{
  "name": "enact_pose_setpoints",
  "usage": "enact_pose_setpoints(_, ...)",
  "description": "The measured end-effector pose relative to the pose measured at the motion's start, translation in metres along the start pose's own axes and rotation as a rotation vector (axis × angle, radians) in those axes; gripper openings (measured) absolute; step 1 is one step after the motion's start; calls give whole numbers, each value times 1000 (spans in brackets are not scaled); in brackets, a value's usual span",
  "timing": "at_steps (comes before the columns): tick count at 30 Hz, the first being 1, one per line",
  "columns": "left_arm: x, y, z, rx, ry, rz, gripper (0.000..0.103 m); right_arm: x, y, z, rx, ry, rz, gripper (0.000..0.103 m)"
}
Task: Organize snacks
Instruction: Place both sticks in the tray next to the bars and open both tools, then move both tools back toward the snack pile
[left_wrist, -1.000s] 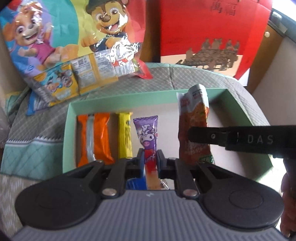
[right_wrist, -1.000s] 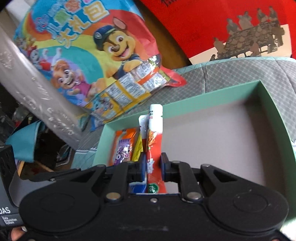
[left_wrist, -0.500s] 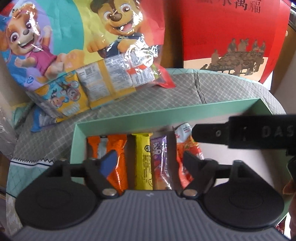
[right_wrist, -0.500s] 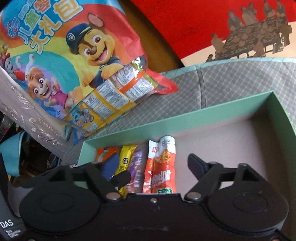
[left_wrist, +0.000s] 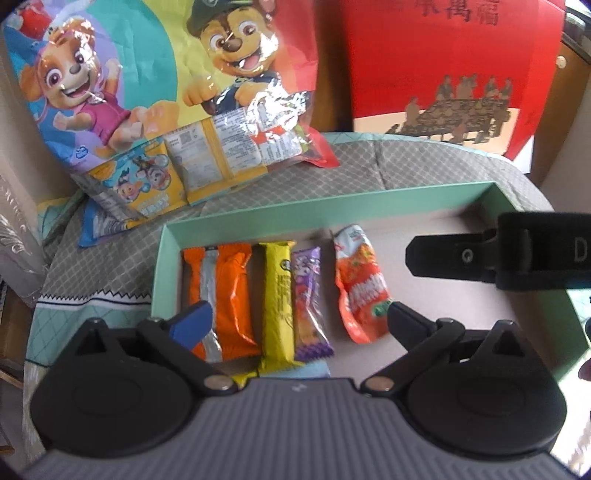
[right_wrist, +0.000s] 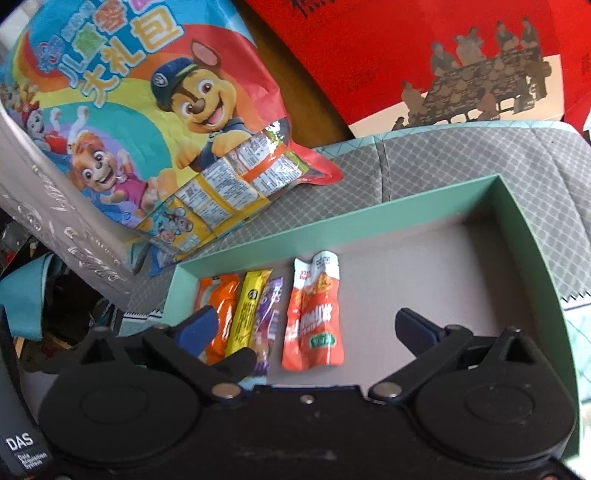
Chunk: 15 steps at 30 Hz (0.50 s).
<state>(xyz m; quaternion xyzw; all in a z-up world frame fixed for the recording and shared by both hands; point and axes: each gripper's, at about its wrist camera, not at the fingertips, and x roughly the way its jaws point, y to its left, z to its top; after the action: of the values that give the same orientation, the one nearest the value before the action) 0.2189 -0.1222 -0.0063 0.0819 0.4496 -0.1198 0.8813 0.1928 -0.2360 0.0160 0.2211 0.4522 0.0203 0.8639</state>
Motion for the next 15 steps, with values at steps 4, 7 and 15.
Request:
enact_pose_setpoints(4,-24,-8,-15,21,-8,-13,103,-25,3,-15,-16,1,-4,103)
enact_pose_setpoints(7,-42,-15,-30,39,-11,-32,103,-48,1,-31,-23,0,-6,103)
enact_pose_setpoints(15,-83,-45,-94,121,13,-101,103,-103,-12,-87,-37,14,-13,103)
